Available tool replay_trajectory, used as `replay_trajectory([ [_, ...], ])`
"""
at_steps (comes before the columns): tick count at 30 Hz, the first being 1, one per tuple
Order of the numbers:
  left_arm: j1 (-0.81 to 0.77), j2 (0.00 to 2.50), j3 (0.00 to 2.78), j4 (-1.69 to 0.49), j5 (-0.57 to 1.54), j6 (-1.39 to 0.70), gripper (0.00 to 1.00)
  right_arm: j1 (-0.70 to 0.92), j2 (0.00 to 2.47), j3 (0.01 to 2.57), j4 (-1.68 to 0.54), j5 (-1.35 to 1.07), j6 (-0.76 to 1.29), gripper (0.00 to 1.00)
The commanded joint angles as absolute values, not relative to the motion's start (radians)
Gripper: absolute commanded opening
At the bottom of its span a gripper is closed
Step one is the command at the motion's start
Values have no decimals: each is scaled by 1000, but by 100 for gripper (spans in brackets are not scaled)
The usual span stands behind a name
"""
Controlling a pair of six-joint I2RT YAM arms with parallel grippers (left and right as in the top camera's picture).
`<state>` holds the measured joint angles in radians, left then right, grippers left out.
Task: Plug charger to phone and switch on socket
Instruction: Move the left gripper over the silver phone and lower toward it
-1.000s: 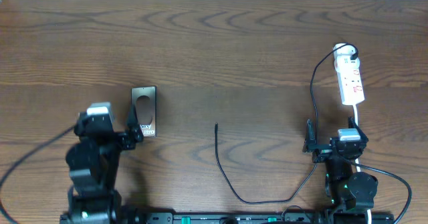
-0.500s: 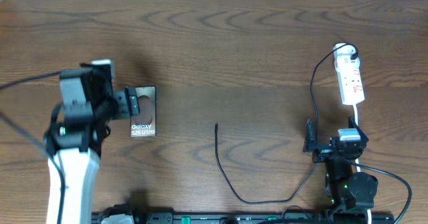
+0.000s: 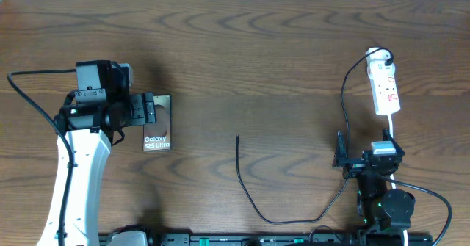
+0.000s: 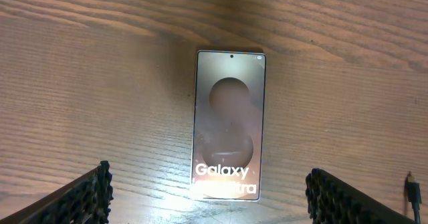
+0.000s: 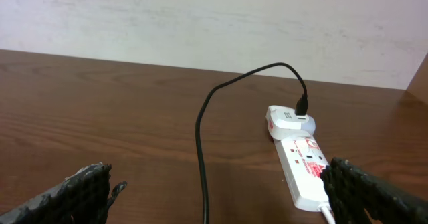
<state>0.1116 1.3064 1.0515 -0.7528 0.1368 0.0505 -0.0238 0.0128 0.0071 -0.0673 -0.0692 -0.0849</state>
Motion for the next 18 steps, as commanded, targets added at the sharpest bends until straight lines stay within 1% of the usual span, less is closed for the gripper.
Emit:
replay_trajectory([
  [1, 117, 1309, 1079, -756, 147, 59, 90, -5, 8, 6, -72, -58, -94, 99],
  [7, 117, 1309, 1079, -744, 150, 59, 90, -5, 8, 6, -72, -58, -94, 99],
  [10, 117, 1311, 1079, -733, 192, 60, 90, -5, 8, 6, -72, -58, -94, 99],
  [11, 117, 1313, 1079, -732, 195, 60, 88, -5, 8, 6, -72, -58, -94, 99],
  [12, 117, 1316, 1079, -732, 194, 60, 78, -5, 8, 6, -72, -58, -94, 99],
  [14, 117, 1330, 1080, -732, 194, 59, 50, -5, 8, 6, -72, -58, -94, 99],
  [15, 117, 1339, 1080, -732, 194, 59, 45, -5, 8, 6, -72, -58, -94, 99],
  [16, 117, 1352, 1080, -732, 194, 60, 46, -5, 8, 6, -72, -58, -94, 99],
  [17, 117, 1362, 1080, -732, 195, 59, 70, -5, 8, 6, -72, -58, -94, 99],
  [18, 115, 1376, 1080, -732, 195, 60, 98, -5, 8, 6, -72, -58, -94, 99],
])
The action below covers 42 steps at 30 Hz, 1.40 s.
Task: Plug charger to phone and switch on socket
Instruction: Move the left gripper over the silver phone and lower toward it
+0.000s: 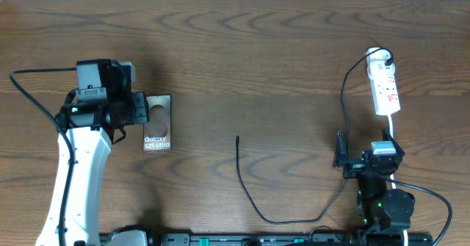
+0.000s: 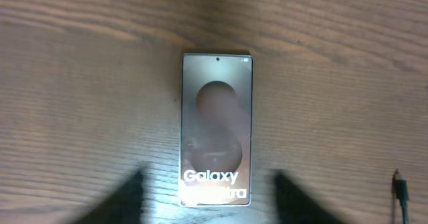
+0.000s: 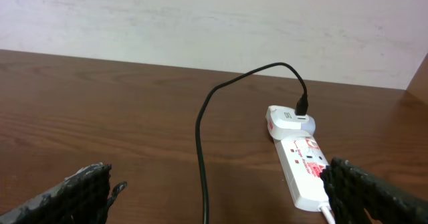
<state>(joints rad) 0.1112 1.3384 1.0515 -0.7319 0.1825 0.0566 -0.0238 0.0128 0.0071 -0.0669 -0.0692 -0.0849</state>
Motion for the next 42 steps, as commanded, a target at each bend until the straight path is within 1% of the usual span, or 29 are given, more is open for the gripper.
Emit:
replay_trajectory([
  [1, 113, 1390, 1081, -732, 195, 60, 99, -5, 8, 6, -72, -58, -94, 99],
  [7, 58, 1500, 1139, -781, 186, 59, 98, -5, 8, 6, -72, -58, -94, 99],
  [11, 22, 1582, 1180, -832, 131, 51, 98, -5, 8, 6, -72, -58, -94, 99],
  [18, 16, 1696, 1184, -863, 130, 40, 98, -5, 8, 6, -72, -58, -94, 99],
  [24, 16, 1719, 1184, -863, 130, 41, 98, -5, 8, 6, -72, -58, -94, 99],
  [30, 16, 1723, 1184, -863, 76, 41, 98, -5, 8, 6, -72, -58, -94, 99],
  [42, 16, 1775, 1184, -847, 78, 41, 98, -5, 8, 6, -72, -58, -94, 99],
])
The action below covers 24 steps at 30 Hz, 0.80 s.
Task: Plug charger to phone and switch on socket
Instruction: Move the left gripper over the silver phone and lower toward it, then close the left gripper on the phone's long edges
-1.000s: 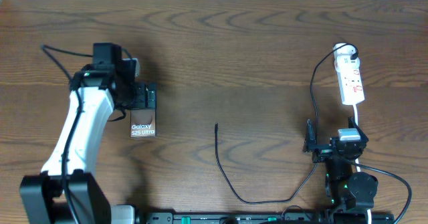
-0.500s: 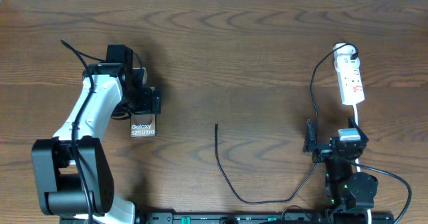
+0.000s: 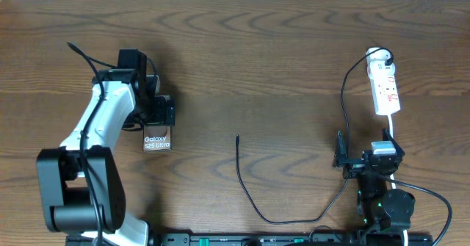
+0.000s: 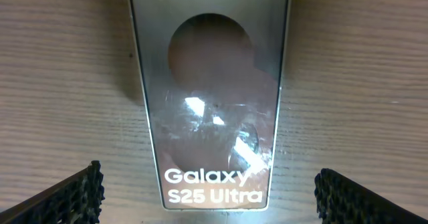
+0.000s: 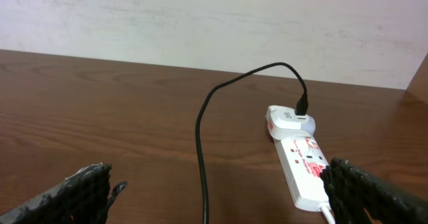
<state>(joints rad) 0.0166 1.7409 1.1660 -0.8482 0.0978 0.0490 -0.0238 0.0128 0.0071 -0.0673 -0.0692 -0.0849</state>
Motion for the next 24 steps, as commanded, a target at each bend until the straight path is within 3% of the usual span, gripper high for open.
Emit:
replay_trajectory([
  [1, 16, 1786, 1184, -847, 78, 41, 98, -5, 8, 6, -72, -58, -94, 99],
  [24, 16, 1915, 1184, -778, 79, 41, 98, -5, 11, 6, -72, -58, -94, 99],
])
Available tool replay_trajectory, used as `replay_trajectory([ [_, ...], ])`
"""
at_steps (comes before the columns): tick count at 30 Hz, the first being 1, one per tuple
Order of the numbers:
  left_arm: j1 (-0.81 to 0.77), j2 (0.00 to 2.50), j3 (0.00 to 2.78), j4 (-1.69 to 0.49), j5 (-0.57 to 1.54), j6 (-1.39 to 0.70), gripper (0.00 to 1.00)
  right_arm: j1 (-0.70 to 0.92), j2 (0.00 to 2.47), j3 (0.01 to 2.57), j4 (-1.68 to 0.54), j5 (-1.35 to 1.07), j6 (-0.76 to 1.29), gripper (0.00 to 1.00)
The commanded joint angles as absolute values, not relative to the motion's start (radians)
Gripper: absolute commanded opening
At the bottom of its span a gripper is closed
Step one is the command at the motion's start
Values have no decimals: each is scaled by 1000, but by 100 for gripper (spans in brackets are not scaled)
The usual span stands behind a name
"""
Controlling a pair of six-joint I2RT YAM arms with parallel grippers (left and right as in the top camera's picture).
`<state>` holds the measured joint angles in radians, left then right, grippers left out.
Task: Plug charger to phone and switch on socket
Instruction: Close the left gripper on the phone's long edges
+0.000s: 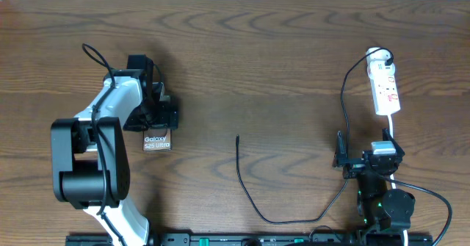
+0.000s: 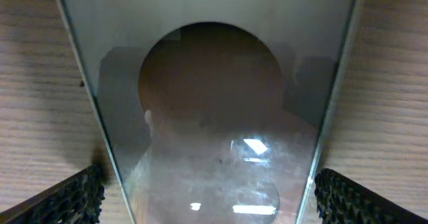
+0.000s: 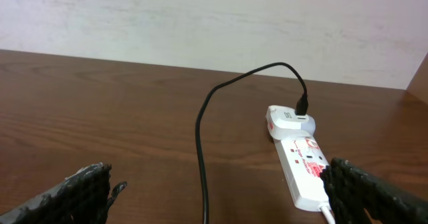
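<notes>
The phone (image 1: 157,141) lies face up on the left of the table, its "Galaxy S25 Ultra" end showing below my left gripper (image 1: 156,114). In the left wrist view the phone's screen (image 2: 210,103) fills the frame. My left gripper (image 2: 208,200) is open and low over it, with one of its fingers (image 2: 73,197) on either side of the phone's edges. The black charger cable (image 1: 250,194) has its free plug end (image 1: 237,137) at mid-table. My right gripper (image 1: 365,161) rests open near the front edge, and in its own view the right gripper (image 3: 221,197) holds nothing.
A white power strip (image 1: 385,84) lies at the far right, also seen in the right wrist view as the power strip (image 3: 304,170). A white charger (image 3: 287,120) is plugged into its far end. The cable (image 3: 200,150) runs from there toward the table's front.
My left gripper has come down closer to the phone, whose screen now fills the wrist view. The phone, cable and right arm have not moved.
My left gripper was open high above the phone, reaching from the left. Then its fingers showed blurred and closer together. Then the arm reached from the far side, open and low over the phone, and now it is lower still. The right arm stayed still.
</notes>
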<state>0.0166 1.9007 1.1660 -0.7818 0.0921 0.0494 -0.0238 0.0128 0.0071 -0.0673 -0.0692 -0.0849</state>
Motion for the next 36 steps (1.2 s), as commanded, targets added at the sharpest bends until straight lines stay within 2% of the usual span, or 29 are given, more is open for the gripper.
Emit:
replay_trajectory([
  [1, 16, 1916, 1184, -776, 79, 41, 98, -5, 11, 6, -72, -58, -94, 99],
  [36, 13, 1916, 1172, -730, 106, 52, 98, -5, 11, 6, -72, -58, -94, 99],
])
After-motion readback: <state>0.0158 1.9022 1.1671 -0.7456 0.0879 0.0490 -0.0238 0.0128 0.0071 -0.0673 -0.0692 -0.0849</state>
